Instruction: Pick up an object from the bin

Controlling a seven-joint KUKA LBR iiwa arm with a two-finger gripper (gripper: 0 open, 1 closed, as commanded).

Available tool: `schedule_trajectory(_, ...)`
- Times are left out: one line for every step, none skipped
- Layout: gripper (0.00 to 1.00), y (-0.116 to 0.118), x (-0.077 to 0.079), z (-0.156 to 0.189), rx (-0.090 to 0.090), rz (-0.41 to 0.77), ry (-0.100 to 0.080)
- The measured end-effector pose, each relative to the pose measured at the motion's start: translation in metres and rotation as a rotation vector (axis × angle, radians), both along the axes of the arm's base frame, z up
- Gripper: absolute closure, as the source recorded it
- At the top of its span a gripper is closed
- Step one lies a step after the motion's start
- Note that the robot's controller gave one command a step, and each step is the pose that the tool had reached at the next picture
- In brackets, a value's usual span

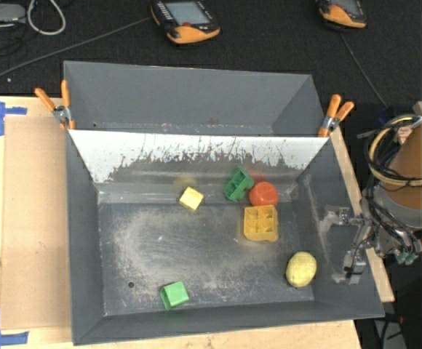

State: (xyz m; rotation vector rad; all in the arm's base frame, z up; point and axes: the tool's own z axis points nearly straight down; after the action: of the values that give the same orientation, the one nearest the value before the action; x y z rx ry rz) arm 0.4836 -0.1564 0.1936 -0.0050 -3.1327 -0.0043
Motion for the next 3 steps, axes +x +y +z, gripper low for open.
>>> schedule_trajectory(0.0,0.001,0.002,0.004,-0.002,0.005,-0.008)
schedule_trajectory(0.0,-0.001,0.016,-0.065,-0.001,0.201,-0.008)
schedule_trajectory(0.0,0.005,0.022,-0.126,0.007,0.44,-0.009)
